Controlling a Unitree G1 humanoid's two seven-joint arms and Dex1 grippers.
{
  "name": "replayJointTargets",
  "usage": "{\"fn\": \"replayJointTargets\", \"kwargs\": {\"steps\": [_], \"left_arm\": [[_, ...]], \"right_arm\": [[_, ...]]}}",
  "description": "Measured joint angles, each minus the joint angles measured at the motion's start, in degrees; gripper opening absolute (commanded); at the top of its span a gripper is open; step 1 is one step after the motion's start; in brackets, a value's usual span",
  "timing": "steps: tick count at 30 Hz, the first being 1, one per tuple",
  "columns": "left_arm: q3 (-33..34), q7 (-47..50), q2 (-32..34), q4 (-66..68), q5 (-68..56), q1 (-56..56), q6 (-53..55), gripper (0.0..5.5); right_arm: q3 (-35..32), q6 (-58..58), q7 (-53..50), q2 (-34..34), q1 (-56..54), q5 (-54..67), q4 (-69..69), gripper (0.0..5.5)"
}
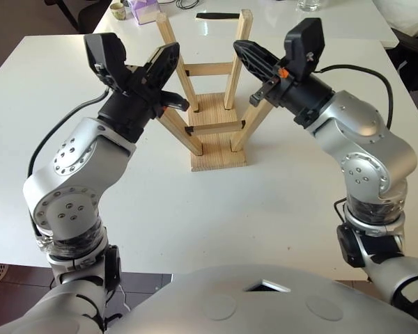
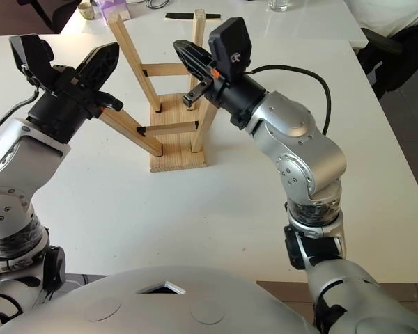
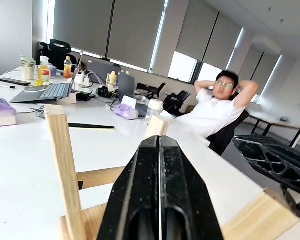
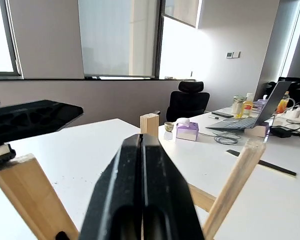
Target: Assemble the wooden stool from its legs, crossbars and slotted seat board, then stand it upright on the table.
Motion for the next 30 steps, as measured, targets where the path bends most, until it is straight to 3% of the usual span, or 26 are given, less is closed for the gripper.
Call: {"fn": "replayJointTargets", "kwargs": {"steps": [3, 5, 8, 11, 15, 19, 21, 30], "left_arm": [[2.21, 0.44, -1.14, 0.47, -1.75, -0.96, -3.16, 0.02], [7.48, 2.35, -1.00, 1.46, -7.67, -6.17, -7.72, 0.02], [15.67, 1.13, 1.84, 3.94, -20.34, -6.68, -11.12, 0.02], [21.13, -9.18, 7.54, 11.90, -18.00, 6.44, -9.21, 0.02], [14.38, -26.75, 14.52, 22.10, -0.39, 25.02, -10.14, 0.02], [-0.53, -44.21, 20.00, 24.39, 16.43, 37.93, -14.13, 0.02], [-7.55, -50.13, 19.94, 21.96, 20.46, 37.39, -14.92, 0.02], [-15.42, -52.13, 12.65, 23.73, 28.17, 19.95, -17.23, 0.02]], "right_arm": [[-5.86, 2.52, -2.02, 3.46, -0.95, 7.80, 0.97, 0.00], [-12.61, 2.75, -3.97, 3.15, -6.24, 12.44, 2.14, 0.00], [-20.82, 1.72, -2.19, -2.70, -12.10, 17.28, 3.86, 0.00], [-21.68, -1.93, 2.66, -11.59, -6.58, 10.32, 9.12, 0.00], [-10.07, -12.38, 7.41, -18.08, 3.70, -7.09, 20.65, 0.00], [1.79, -25.97, 13.79, -17.85, 9.02, -19.29, 31.32, 0.00], [6.78, -31.63, 17.74, -14.77, 8.85, -22.39, 36.16, 0.00], [12.14, -43.58, 35.07, -8.34, -5.58, -25.70, 54.22, 0.00]]}}
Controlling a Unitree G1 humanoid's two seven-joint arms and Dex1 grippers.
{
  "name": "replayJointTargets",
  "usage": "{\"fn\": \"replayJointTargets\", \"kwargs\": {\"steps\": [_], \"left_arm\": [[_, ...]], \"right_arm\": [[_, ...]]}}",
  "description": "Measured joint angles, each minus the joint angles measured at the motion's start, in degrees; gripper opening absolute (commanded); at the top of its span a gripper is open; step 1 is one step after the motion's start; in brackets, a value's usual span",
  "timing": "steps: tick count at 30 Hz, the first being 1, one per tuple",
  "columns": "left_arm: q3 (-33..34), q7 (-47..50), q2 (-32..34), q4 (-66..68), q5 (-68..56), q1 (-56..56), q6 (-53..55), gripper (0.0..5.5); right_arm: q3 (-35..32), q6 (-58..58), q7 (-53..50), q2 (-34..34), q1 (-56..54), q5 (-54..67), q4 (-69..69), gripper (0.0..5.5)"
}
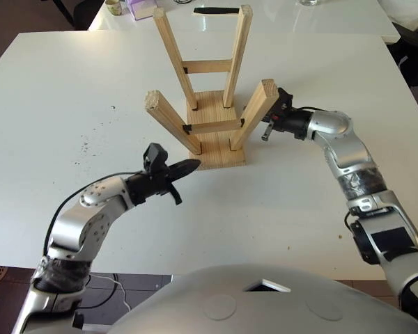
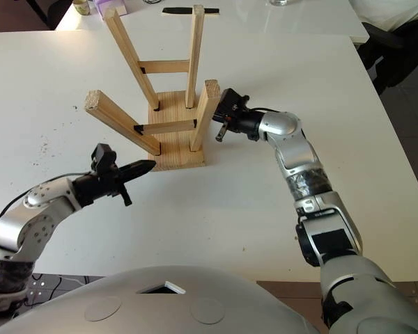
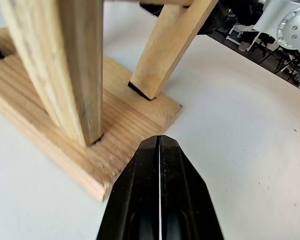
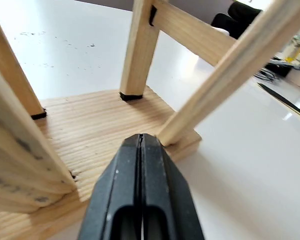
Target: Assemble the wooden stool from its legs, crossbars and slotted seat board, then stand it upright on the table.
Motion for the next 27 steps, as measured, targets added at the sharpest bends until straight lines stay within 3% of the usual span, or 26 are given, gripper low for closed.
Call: {"fn": "replayJointTargets", "kwargs": {"steps": [8, 11, 15, 18, 23, 27], "left_arm": [[-2.79, 0.01, -0.61, 14.80, 13.40, -8.48, -6.30, 0.02], [-1.79, 0.03, -1.38, 15.01, 13.68, -7.81, -7.15, 0.02], [0.04, 0.74, -2.71, 14.88, 13.70, -6.89, -7.39, 0.02], [2.96, 2.79, -3.10, 14.63, 14.03, -5.50, -7.26, 0.02], [4.61, 2.72, -2.96, 7.40, 13.24, 2.61, -5.83, 0.02], [4.04, 2.12, -3.18, 6.63, 13.26, 1.88, -4.80, 0.02]], "right_arm": [[5.35, -0.96, 18.99, -0.66, 2.34, 0.42, -3.55, 0.00], [7.24, 2.48, 17.68, 0.05, 10.08, 0.72, -12.16, 0.00], [8.11, 11.54, 5.61, 6.74, 20.13, 2.32, -24.63, 0.00], [3.99, 16.47, 1.09, 6.14, 21.78, 3.93, -31.12, 0.00], [-6.53, 20.72, 7.24, -5.85, 17.90, 9.26, -31.15, 0.00], [-6.44, 19.47, 8.51, -3.70, 8.19, 8.90, -21.89, 0.00]]}}
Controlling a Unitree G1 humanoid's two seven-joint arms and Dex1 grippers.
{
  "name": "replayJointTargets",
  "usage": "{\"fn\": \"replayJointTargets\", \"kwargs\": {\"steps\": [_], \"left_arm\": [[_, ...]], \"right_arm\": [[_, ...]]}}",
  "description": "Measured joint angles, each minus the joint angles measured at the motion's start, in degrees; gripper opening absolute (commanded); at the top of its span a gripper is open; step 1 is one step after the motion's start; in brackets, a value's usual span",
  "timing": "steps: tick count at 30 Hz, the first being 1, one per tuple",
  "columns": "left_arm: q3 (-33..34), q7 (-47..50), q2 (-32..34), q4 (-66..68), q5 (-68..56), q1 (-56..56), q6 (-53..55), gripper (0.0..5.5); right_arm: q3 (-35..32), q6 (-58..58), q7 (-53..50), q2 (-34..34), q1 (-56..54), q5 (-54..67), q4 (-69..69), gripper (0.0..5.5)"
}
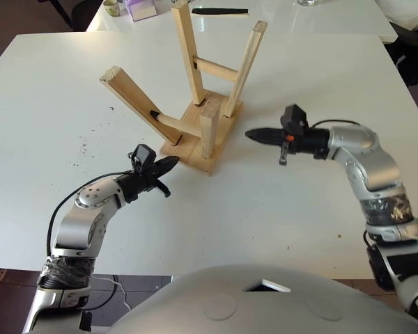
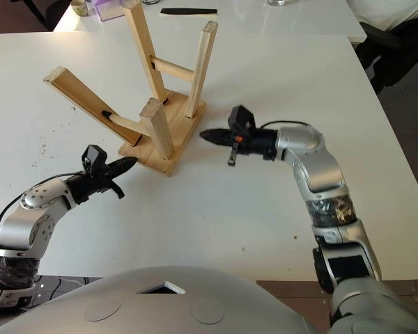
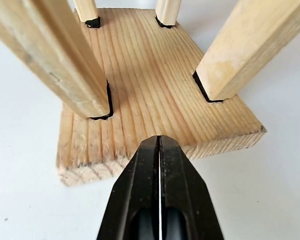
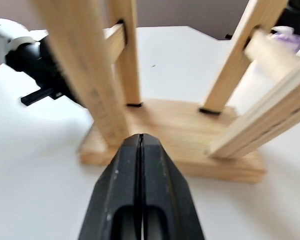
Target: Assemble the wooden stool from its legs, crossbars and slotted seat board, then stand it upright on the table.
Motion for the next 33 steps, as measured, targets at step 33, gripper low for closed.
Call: {"fn": "replayJointTargets", "kwargs": {"steps": [33], "left_arm": [[5.18, -0.16, -2.21, -3.83, -1.40, 2.18, 3.78, 0.02]], "right_arm": [[-0.12, -10.62, -5.28, -5.26, -18.22, -7.35, 29.72, 0.00]]}}
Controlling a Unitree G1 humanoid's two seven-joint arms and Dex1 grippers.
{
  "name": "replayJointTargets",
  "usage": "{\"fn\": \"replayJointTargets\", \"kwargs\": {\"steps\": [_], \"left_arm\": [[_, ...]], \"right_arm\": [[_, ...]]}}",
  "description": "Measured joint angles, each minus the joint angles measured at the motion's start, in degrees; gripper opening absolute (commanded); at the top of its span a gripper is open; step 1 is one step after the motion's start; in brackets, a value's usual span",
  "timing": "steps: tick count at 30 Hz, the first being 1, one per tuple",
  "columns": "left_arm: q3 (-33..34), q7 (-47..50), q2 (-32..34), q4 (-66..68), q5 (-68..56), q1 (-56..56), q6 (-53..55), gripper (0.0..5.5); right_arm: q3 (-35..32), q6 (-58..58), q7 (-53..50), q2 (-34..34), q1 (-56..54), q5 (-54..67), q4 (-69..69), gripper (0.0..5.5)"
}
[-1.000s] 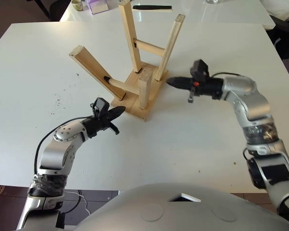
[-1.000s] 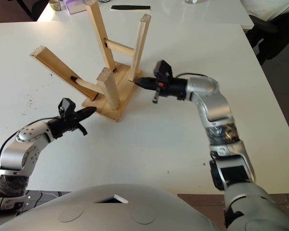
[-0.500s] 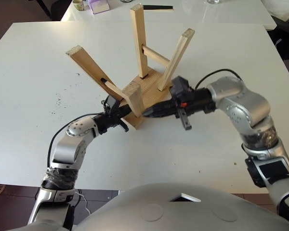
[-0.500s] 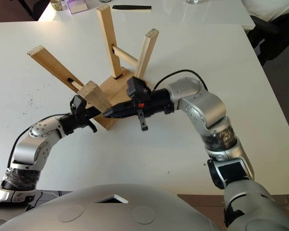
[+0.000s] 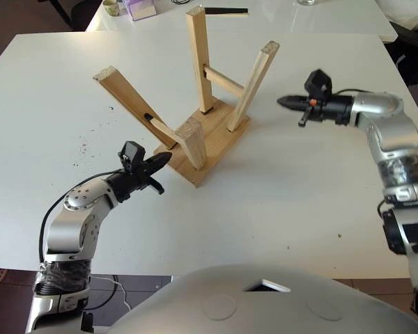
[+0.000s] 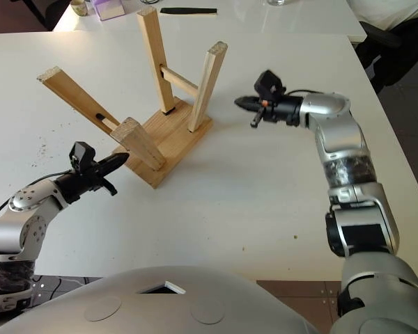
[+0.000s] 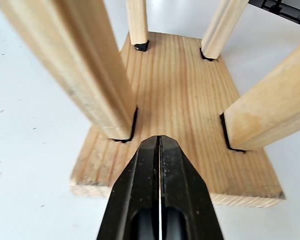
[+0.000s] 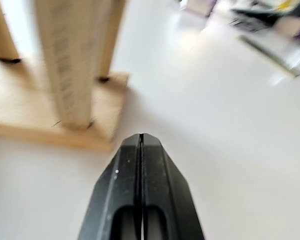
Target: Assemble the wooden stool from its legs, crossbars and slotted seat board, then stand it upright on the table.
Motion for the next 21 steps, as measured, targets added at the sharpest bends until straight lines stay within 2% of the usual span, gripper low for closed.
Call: {"fn": "replayJointTargets", "kwargs": {"steps": [5, 8, 14, 17, 21], "left_arm": [[-4.05, 0.64, -1.84, -1.89, 0.37, 0.54, 1.14, 0.02], [-5.77, 0.65, -1.92, -1.79, 1.04, 0.69, 1.17, 0.02], [-7.38, 1.38, -2.85, 1.52, 3.12, -2.76, -0.71, 0.02], [-8.02, 1.13, -2.84, 3.67, 4.39, -4.46, -2.35, 0.02], [-7.68, 0.41, -1.94, 8.20, 5.80, -6.97, -5.71, 0.02]], "right_arm": [[-3.44, -8.20, -0.22, 5.75, -11.18, 0.13, 14.69, 0.00], [-5.14, -6.69, 6.69, 8.18, -12.56, 3.59, 15.72, 0.00], [-4.52, 6.03, 21.85, 7.04, -7.43, 10.88, -0.11, 0.00], [-3.29, 9.64, 23.76, 5.90, -3.83, 11.90, -7.27, 0.00], [-1.40, 16.32, 24.65, 2.03, 7.50, 14.28, -24.13, 0.00]]}}
